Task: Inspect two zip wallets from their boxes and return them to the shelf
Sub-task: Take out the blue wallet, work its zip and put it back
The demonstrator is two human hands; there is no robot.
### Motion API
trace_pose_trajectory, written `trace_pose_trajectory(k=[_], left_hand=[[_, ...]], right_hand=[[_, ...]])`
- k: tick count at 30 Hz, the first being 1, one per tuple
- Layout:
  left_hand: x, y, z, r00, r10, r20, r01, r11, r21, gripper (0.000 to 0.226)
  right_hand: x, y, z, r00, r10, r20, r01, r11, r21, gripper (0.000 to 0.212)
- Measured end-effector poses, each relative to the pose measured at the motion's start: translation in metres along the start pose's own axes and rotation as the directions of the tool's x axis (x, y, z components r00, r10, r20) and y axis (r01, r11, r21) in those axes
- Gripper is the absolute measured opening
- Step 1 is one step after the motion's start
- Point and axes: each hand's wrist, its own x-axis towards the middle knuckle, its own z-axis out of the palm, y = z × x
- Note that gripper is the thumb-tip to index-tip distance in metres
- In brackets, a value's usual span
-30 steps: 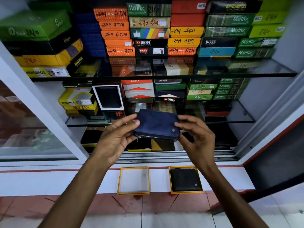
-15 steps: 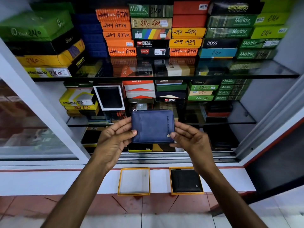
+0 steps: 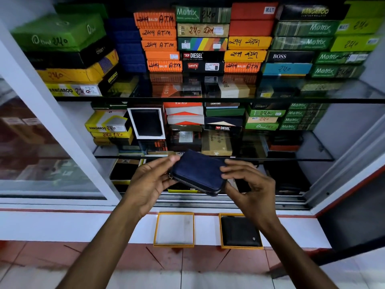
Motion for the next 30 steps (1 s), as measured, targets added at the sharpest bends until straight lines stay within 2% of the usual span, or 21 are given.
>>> trace_pose_trajectory(k=[4, 6, 7, 9, 11, 13, 15, 17, 21, 26, 28, 30], left_hand=[[0.0, -0.005, -0.007, 1.0, -0.001, -0.015, 0.002, 0.998, 0.059, 0.045], [-0.001, -0.009, -0.012, 0.999, -0.024, -0.042, 0.025, 0.999, 0.035, 0.044], [-0.002, -0.012, -0.015, 0.997, -0.036, -0.063, 0.036, 0.999, 0.014, 0.042], [-0.004, -0.02, -0.022, 0.992, -0.053, -0.117, 0.053, 0.999, -0.011, 0.035], [-0.006, -0.031, -0.033, 0.979, -0.08, -0.186, 0.075, 0.997, -0.032, 0.032], [-0.01, -0.046, -0.046, 0.963, -0.104, -0.249, 0.093, 0.994, -0.055, 0.031], [-0.013, -0.062, -0.06, 0.948, -0.131, -0.289, 0.117, 0.991, -0.068, 0.03], [-0.014, -0.078, -0.075, 0.93, -0.166, -0.329, 0.155, 0.986, -0.06, 0.03], [-0.015, -0.113, -0.096, 0.892, -0.221, -0.395, 0.23, 0.973, -0.026, 0.029], [-0.011, -0.146, -0.111, 0.873, -0.158, -0.462, 0.286, 0.933, 0.22, 0.038], [-0.008, -0.153, -0.114, 0.873, -0.12, -0.474, 0.302, 0.895, 0.33, 0.035], [-0.005, -0.159, -0.115, 0.876, -0.092, -0.473, 0.318, 0.847, 0.426, 0.029]], right_hand=[[-0.006, 0.011, 0.007, 1.0, 0.001, -0.01, -0.001, 1.0, 0.022, 0.022], [-0.01, 0.01, 0.012, 0.995, 0.104, -0.012, -0.103, 0.993, 0.058, 0.031], [-0.014, 0.009, 0.017, 0.978, 0.21, -0.012, -0.207, 0.971, 0.117, 0.037], [-0.019, 0.01, 0.029, 0.887, 0.461, 0.018, -0.445, 0.844, 0.3, 0.045], [-0.028, 0.016, 0.042, 0.767, 0.635, 0.095, -0.609, 0.672, 0.422, 0.041], [-0.04, 0.021, 0.054, 0.639, 0.735, 0.228, -0.736, 0.497, 0.459, 0.024], [-0.05, 0.021, 0.065, 0.508, 0.796, 0.329, -0.836, 0.364, 0.41, 0.018], [-0.059, 0.024, 0.076, 0.446, 0.811, 0.379, -0.874, 0.302, 0.382, 0.014], [-0.079, 0.042, 0.096, 0.392, 0.835, 0.387, -0.91, 0.291, 0.295, 0.017], [-0.102, 0.07, 0.118, 0.305, 0.889, 0.342, -0.952, 0.271, 0.143, 0.024], [-0.108, 0.079, 0.125, 0.3, 0.902, 0.311, -0.954, 0.291, 0.076, 0.023], [-0.112, 0.084, 0.128, 0.325, 0.903, 0.282, -0.94, 0.341, -0.008, 0.019]])
